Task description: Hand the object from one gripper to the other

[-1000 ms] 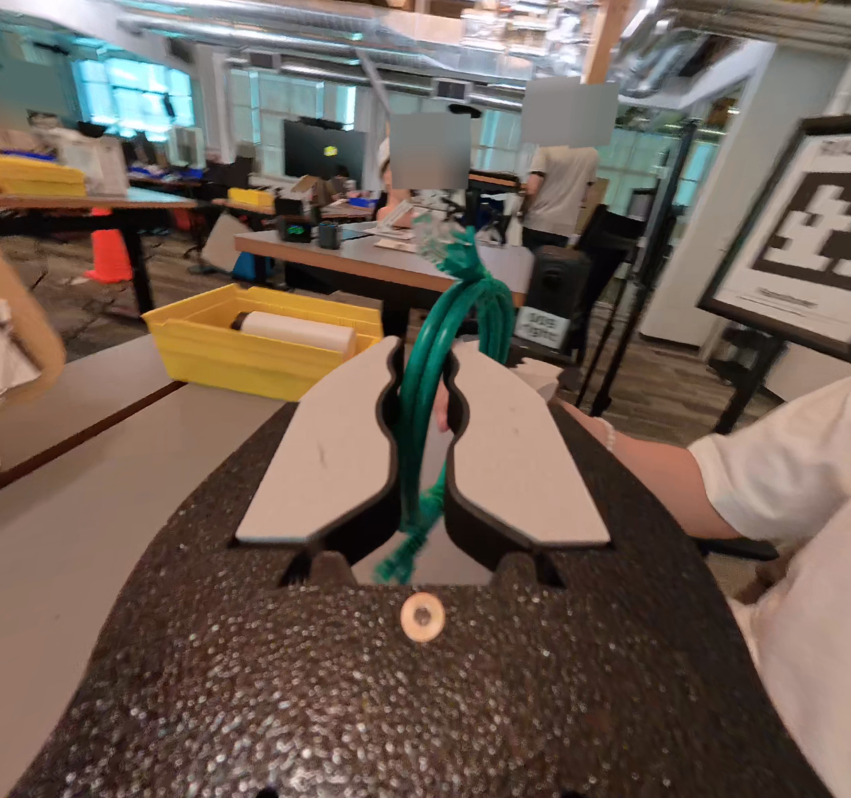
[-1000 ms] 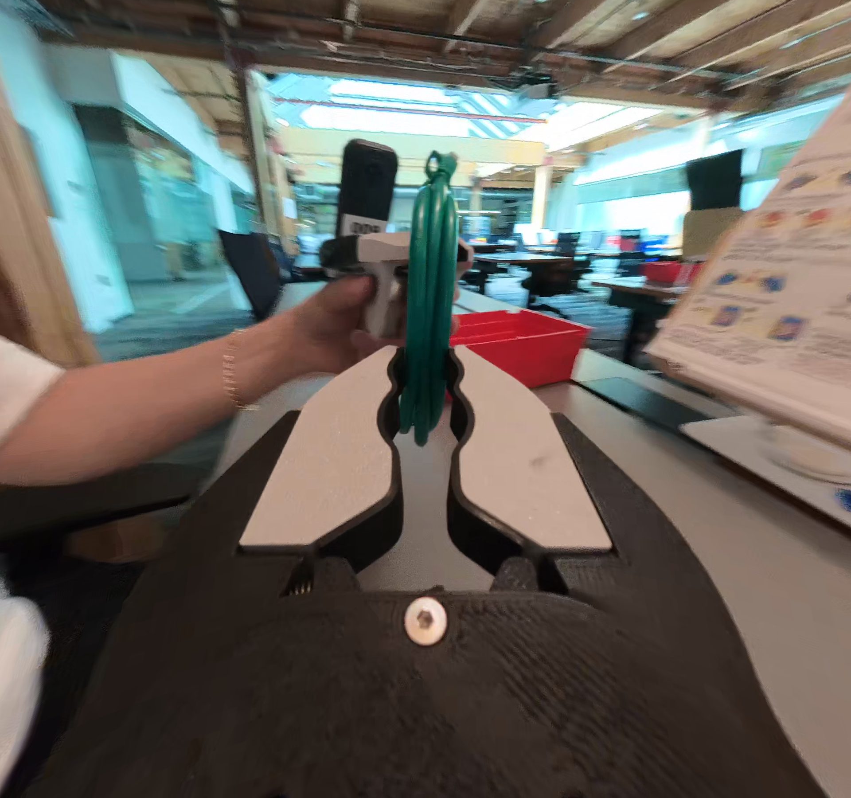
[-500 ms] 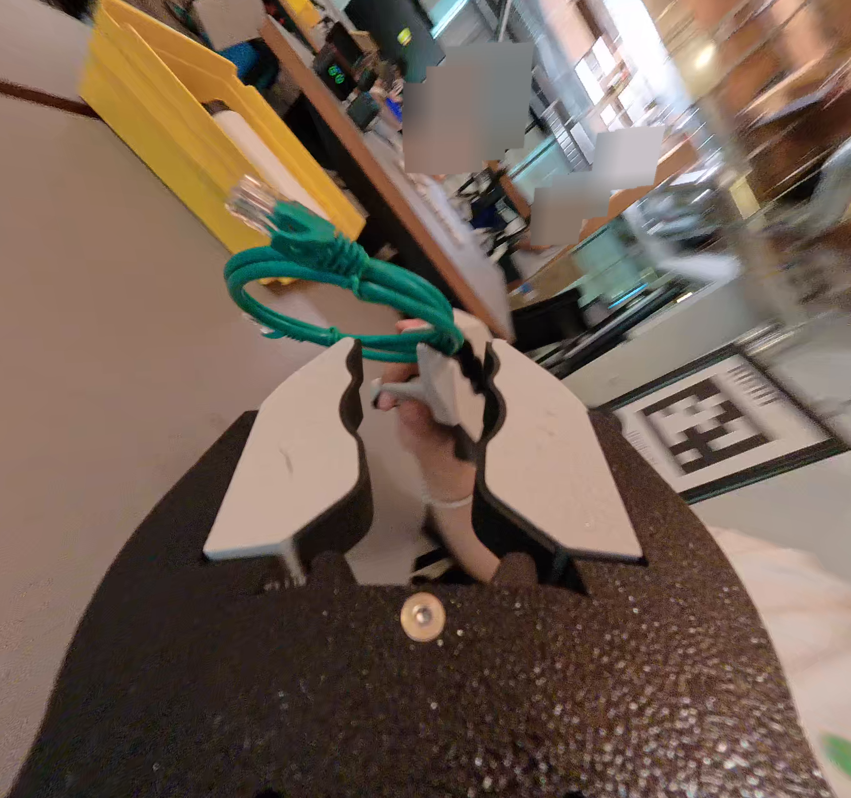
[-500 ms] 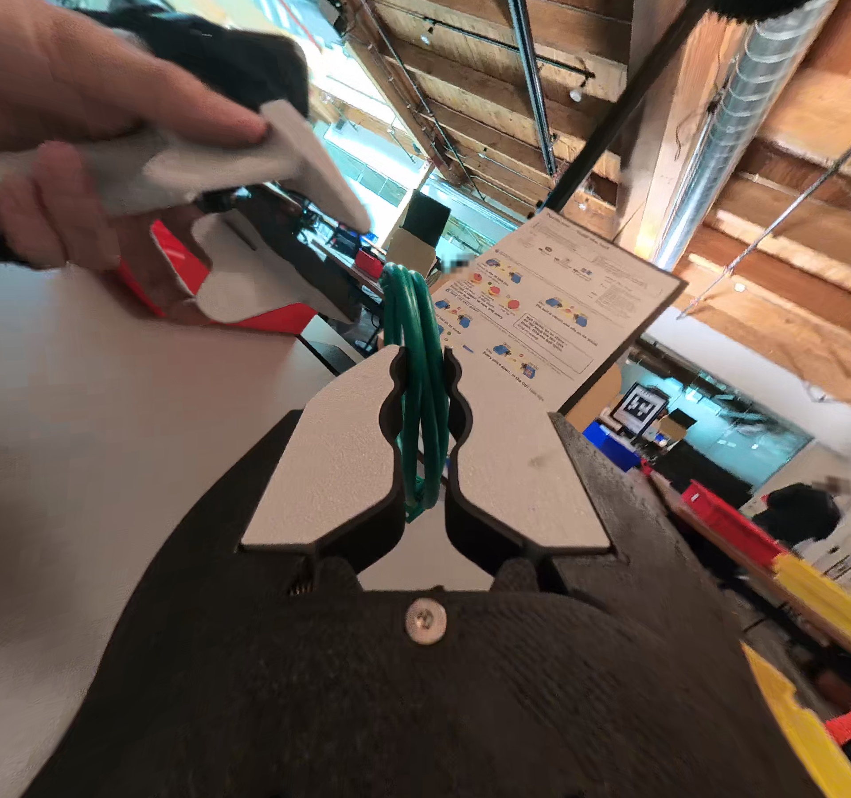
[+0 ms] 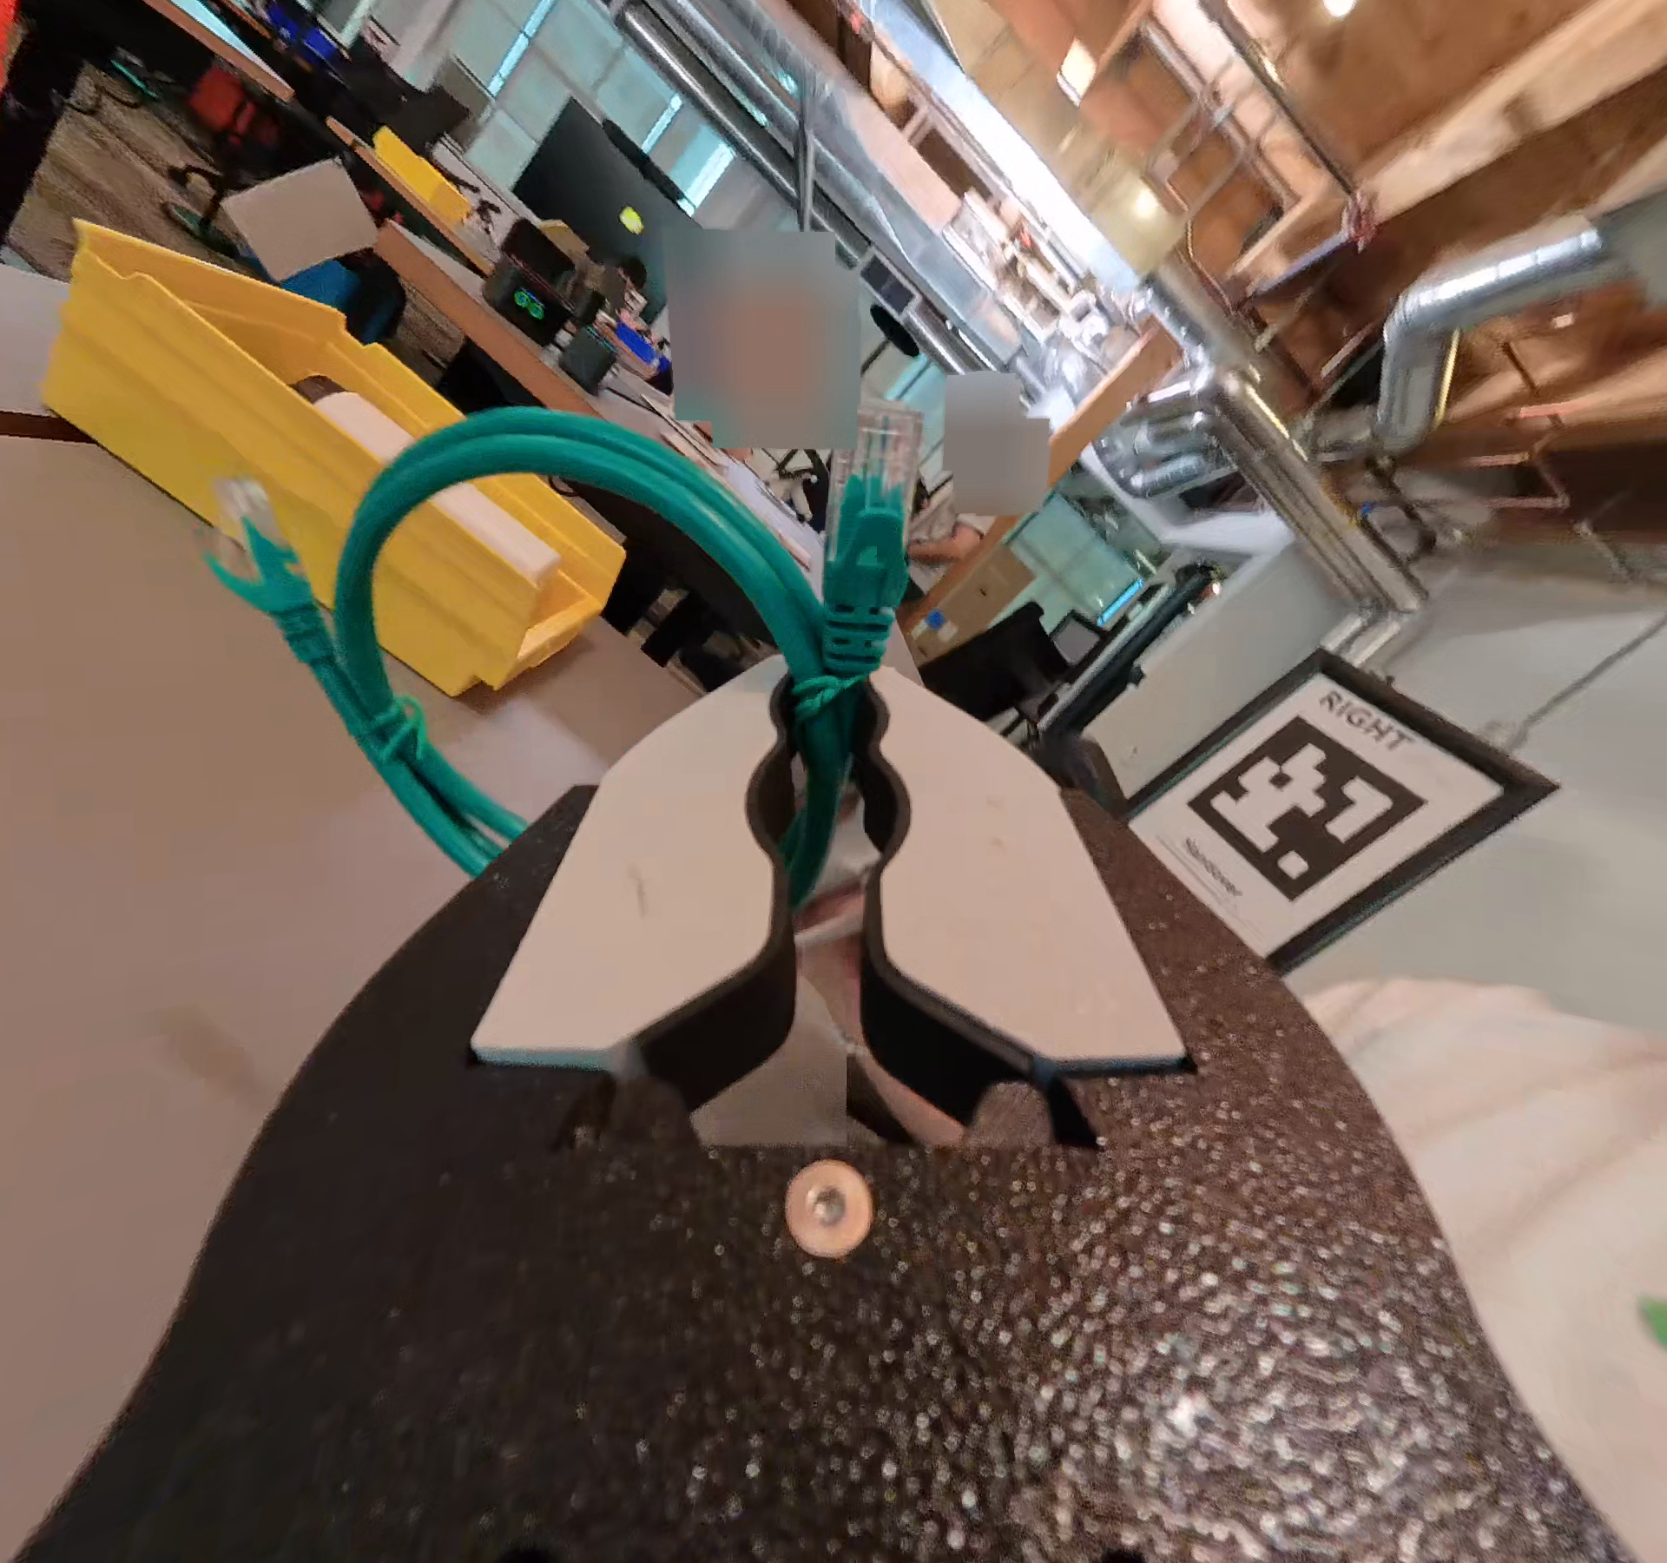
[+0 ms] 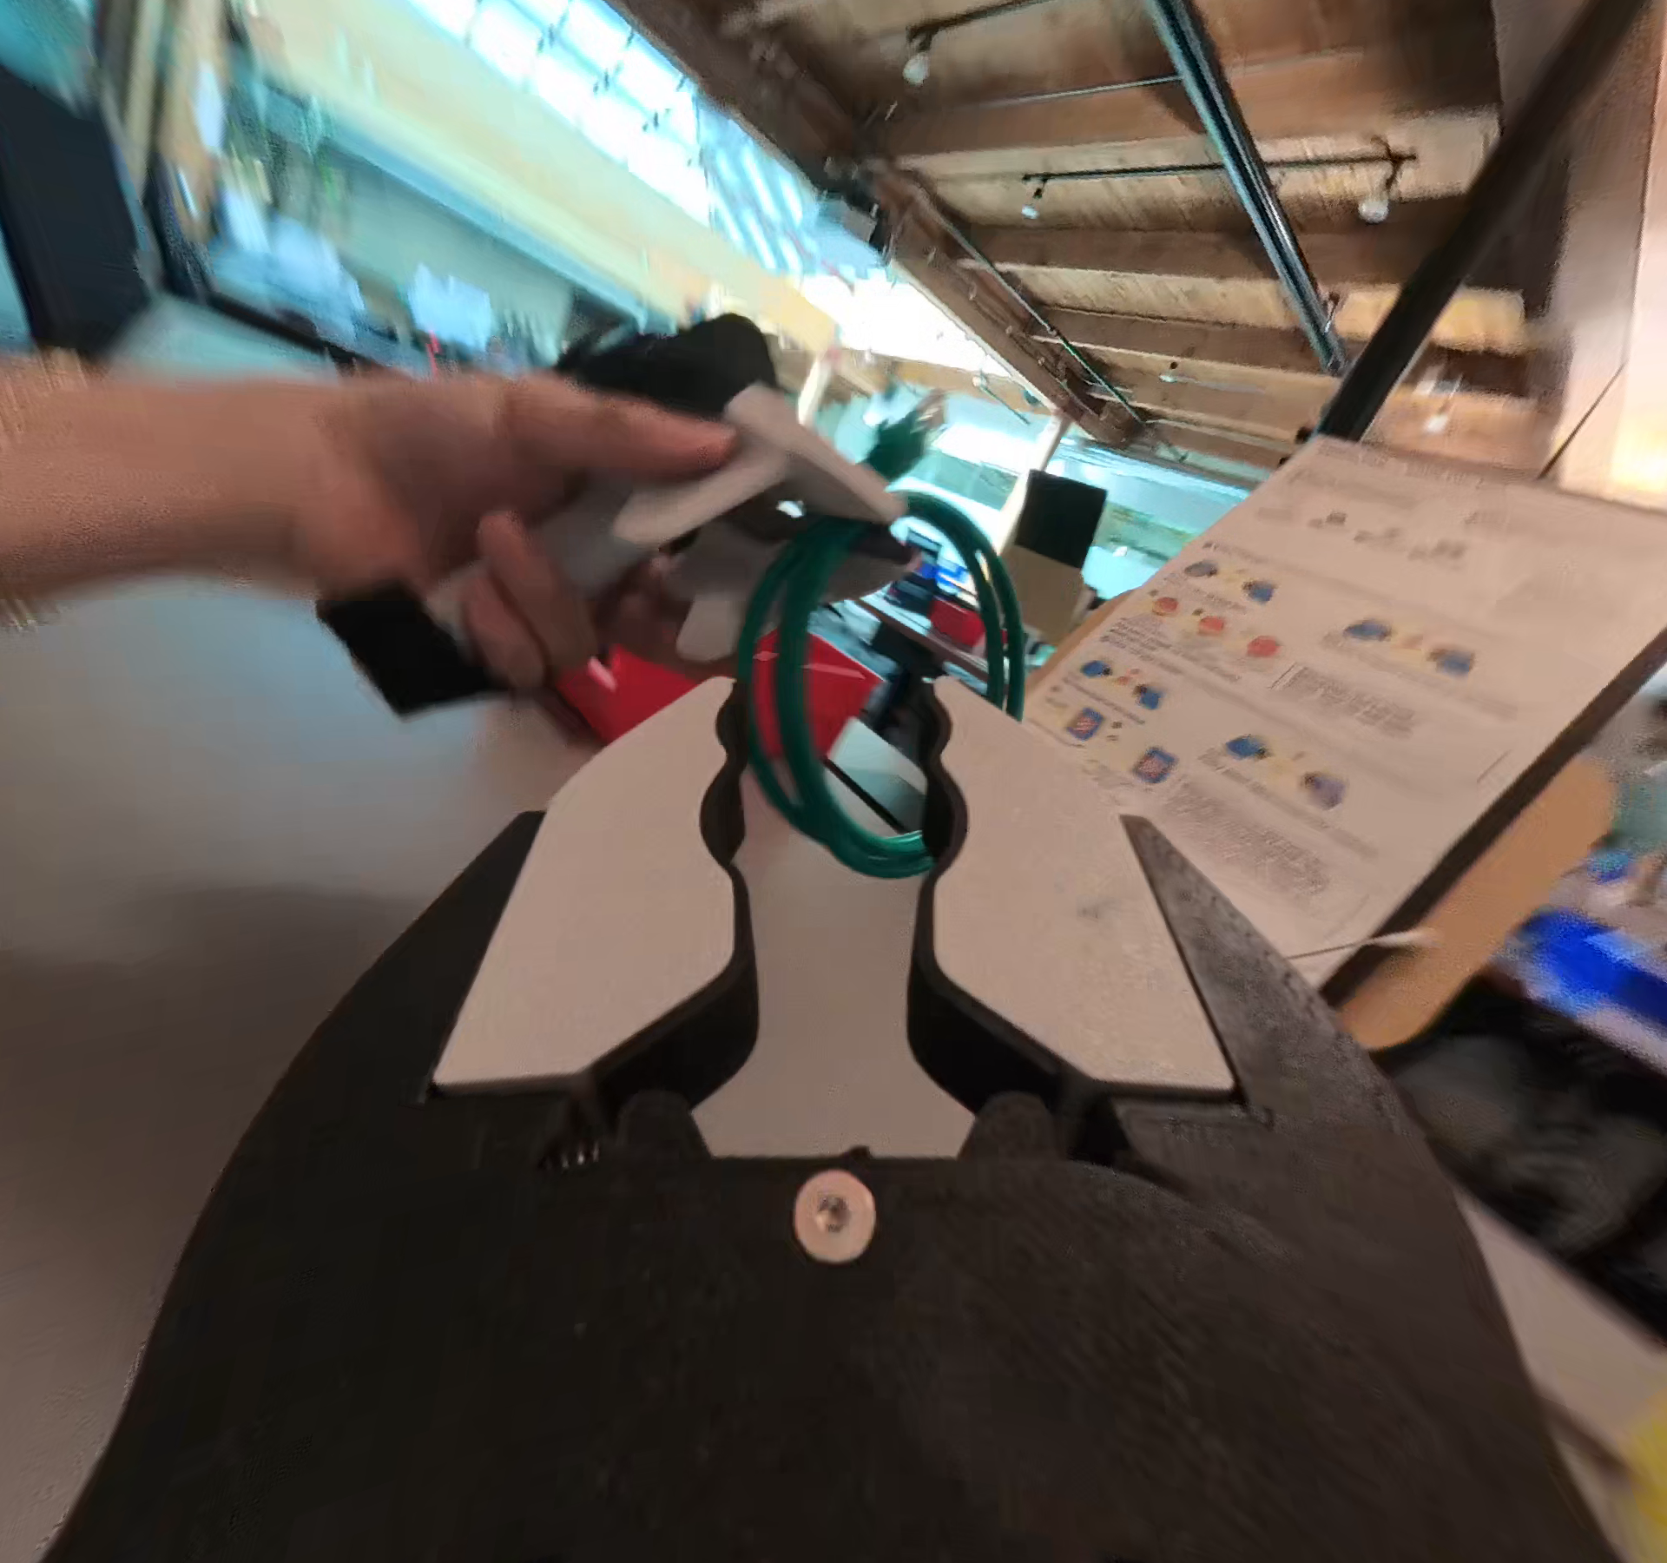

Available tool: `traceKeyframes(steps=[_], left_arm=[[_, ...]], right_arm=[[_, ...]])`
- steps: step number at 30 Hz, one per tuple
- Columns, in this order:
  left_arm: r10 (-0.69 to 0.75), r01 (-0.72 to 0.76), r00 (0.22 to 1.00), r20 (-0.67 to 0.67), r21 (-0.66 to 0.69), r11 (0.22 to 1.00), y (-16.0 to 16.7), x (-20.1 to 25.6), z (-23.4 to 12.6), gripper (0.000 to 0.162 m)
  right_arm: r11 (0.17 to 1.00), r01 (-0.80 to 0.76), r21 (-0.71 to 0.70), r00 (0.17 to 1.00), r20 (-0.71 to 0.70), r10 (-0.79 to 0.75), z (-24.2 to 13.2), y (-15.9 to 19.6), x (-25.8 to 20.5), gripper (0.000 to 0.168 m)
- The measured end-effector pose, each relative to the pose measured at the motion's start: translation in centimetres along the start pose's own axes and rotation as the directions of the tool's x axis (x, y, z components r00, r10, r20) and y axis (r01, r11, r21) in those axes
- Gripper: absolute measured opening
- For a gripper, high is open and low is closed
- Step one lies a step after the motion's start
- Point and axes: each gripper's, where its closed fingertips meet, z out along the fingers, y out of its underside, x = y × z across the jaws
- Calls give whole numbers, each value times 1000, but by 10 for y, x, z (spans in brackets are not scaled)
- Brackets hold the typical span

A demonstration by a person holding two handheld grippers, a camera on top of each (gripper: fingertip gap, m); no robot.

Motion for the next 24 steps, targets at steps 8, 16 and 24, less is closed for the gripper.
traceKeyframes(steps=[8, 16, 24], left_arm=[[98, -140, 969, -225, -179, 974, 18, 41, -2, 10], [110, -200, 922, -372, -211, 957, 39, 65, 6, 10], [567, -503, 810, 149, -320, 803, 28, 2, -6, 39]], right_arm=[[355, -935, -28, 348, 129, 928, -9, 43, 42, 67], [534, -846, -4, 527, 155, 836, 2, 29, 22, 19], [813, -582, 29, 798, -170, 578, -20, 29, 68, 13]])
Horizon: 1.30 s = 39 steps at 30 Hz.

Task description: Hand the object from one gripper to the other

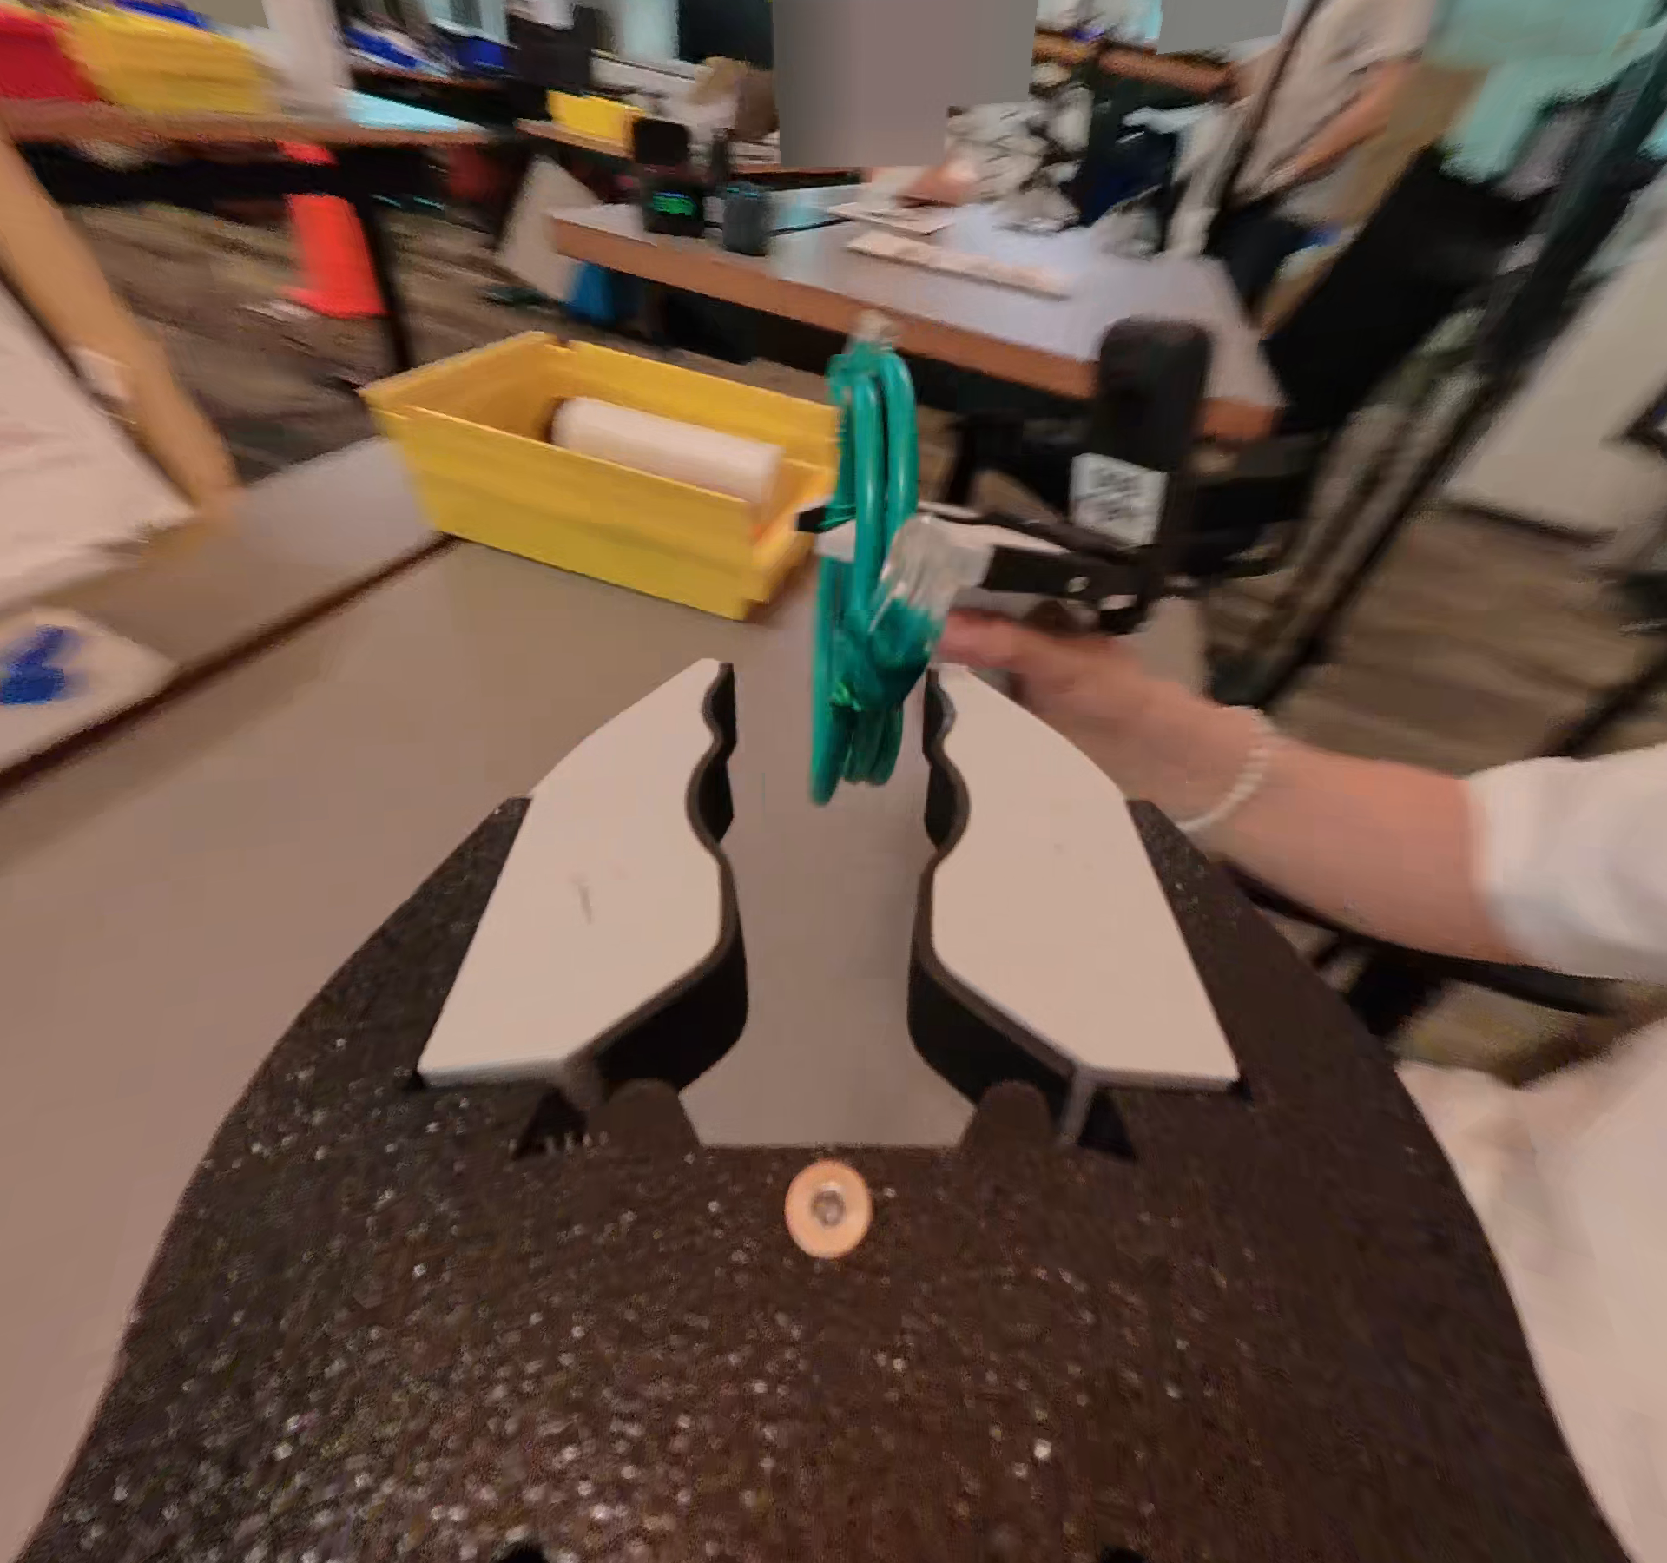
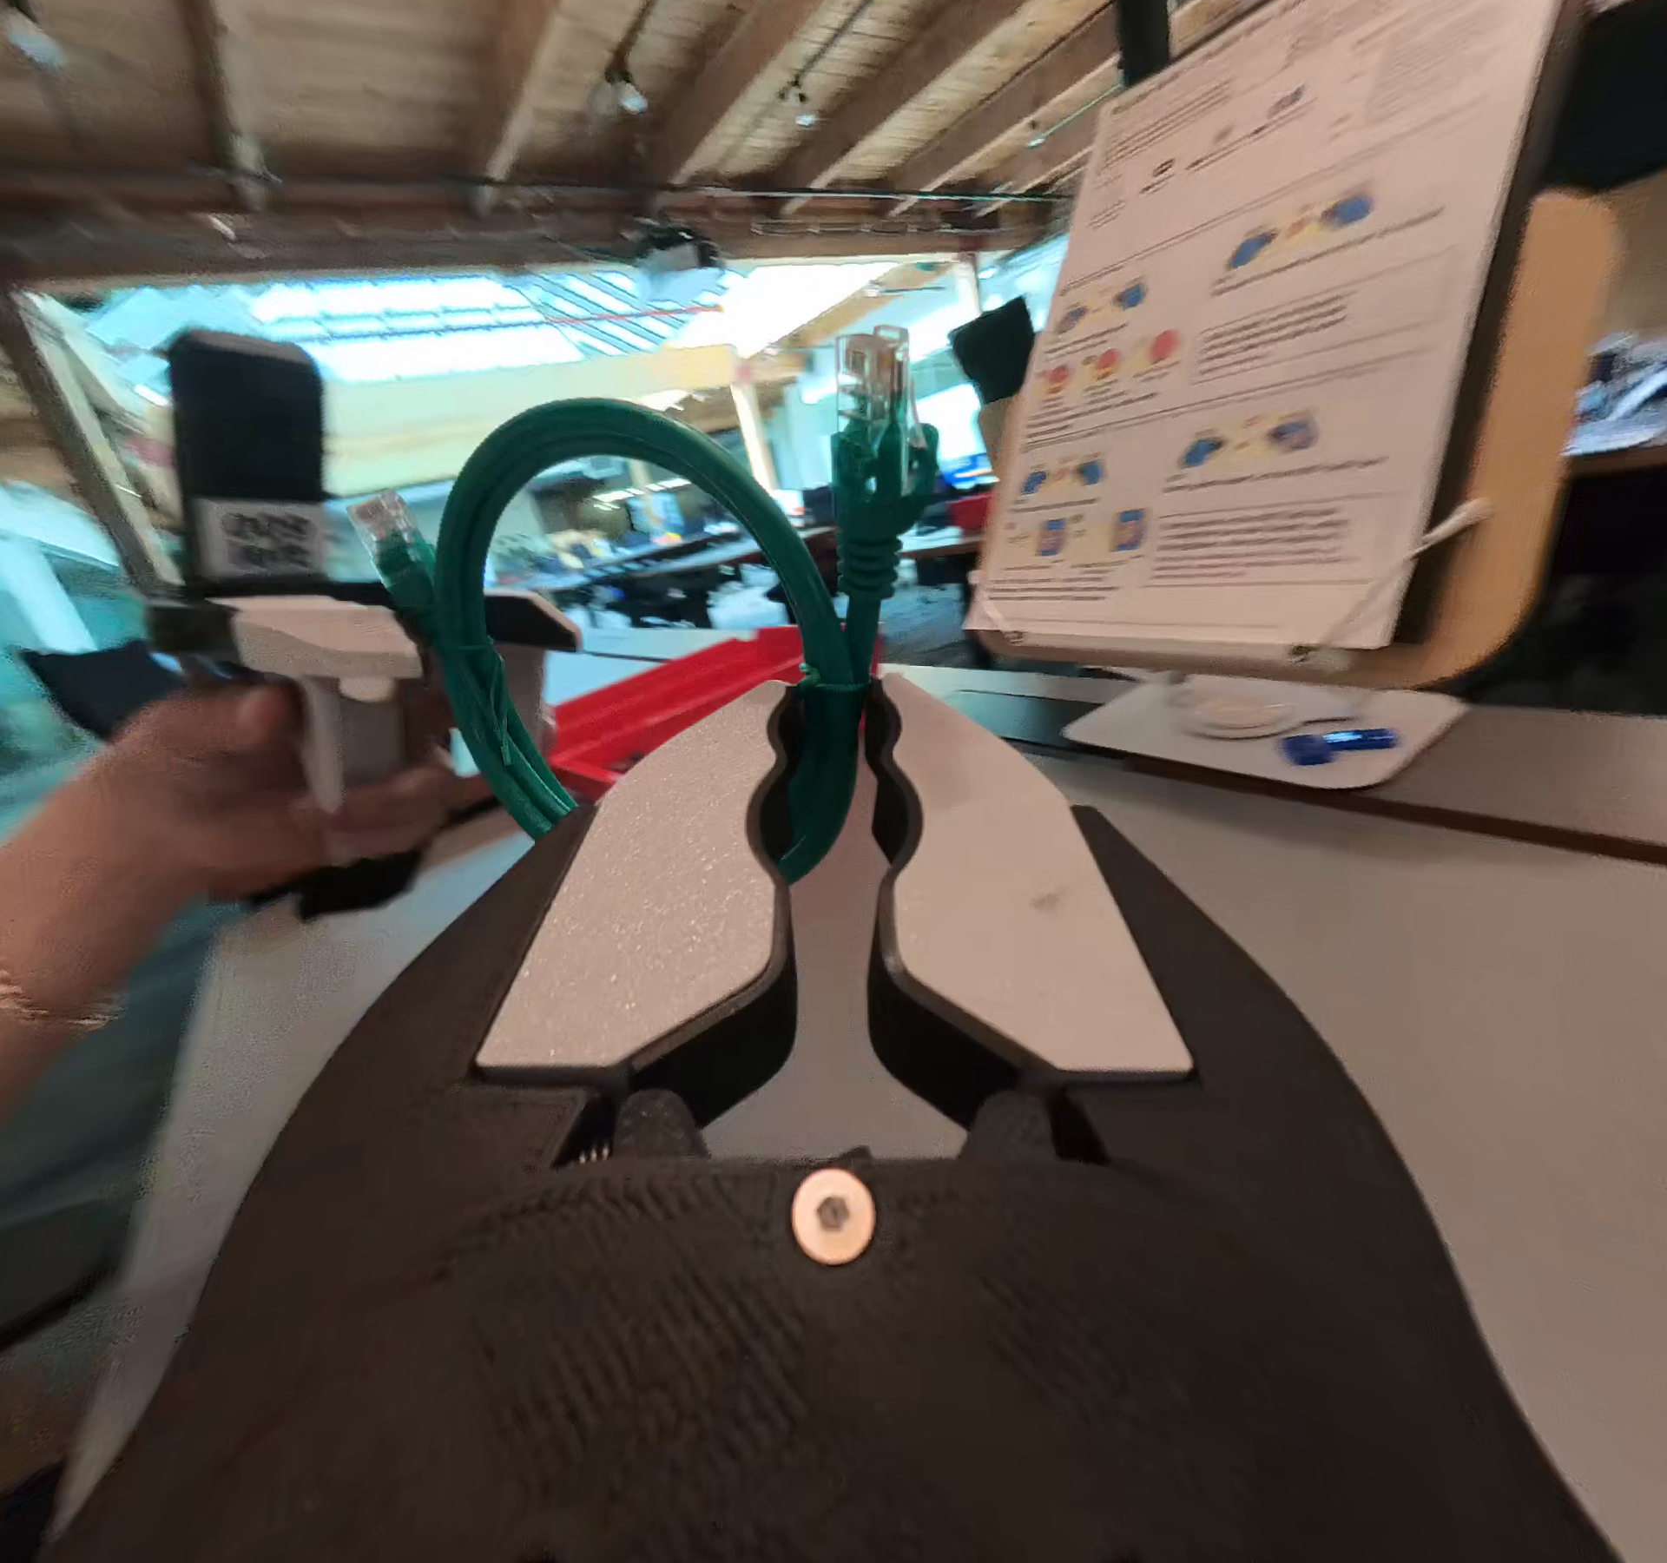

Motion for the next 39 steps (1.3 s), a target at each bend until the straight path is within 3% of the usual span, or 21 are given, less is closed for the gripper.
traceKeyframes(steps=[2, 4, 7, 10, 13, 15, 18, 22, 24, 27, 29, 34, 39], left_arm=[[115, -117, 985, 131, 9, 993, -11, -7, -9, 39], [180, -182, 968, 175, -6, 983, -22, -3, -12, 39], [203, -178, 966, 159, -162, 971, -16, 2, -3, 47], [180, -140, 976, 123, -284, 949, -5, 6, 8, 45], [148, -111, 985, 89, -329, 938, 1, 10, 15, 9], [150, -110, 984, 94, -336, 935, 2, 7, 14, 8], [116, -83, 986, 117, -252, 964, -6, 1, 13, 6], [13, -15, 989, 150, 11, 1000, -31, -12, 1, 5], [-31, 12, 993, 110, 168, 986, -43, -11, -3, 5], [-101, 84, 994, 33, 340, 937, -50, -11, -9, 5], [-122, 112, 993, 1, 401, 909, -49, -11, -12, 5], [-109, 122, 992, -57, 389, 913, -39, -6, -13, 7], [61, -80, 995, 85, 242, 967, -34, -11, -20, 40]], right_arm=[[994, 103, -18, 992, -68, -104, -4, -6, 7, 13], [982, 182, -45, 979, -89, -185, -5, -8, 6, 13], [952, 293, -91, 953, -51, -299, -1, -3, -6, 13], [906, 399, -143, 916, 8, -402, 5, 7, -23, 13], [872, 461, -166, 887, 48, -460, 8, 12, -36, 13], [883, 445, -148, 895, 42, -444, 8, 11, -36, 13], [947, 306, -101, 952, 41, -303, 6, 7, -32, 21], [993, -38, -116, 992, 111, 51, 7, 12, -25, 59], [972, -219, -87, 951, 205, 233, 8, 8, -35, 58], [928, -372, -31, 870, 335, 361, 9, -3, -53, 36], [947, -320, -14, 901, 306, 308, 11, -1, -53, 18], [991, -128, -35, 946, 297, 132, 4, -9, -53, 11], [992, 50, -117, 978, 209, -24, -9, -13, -32, 11]])
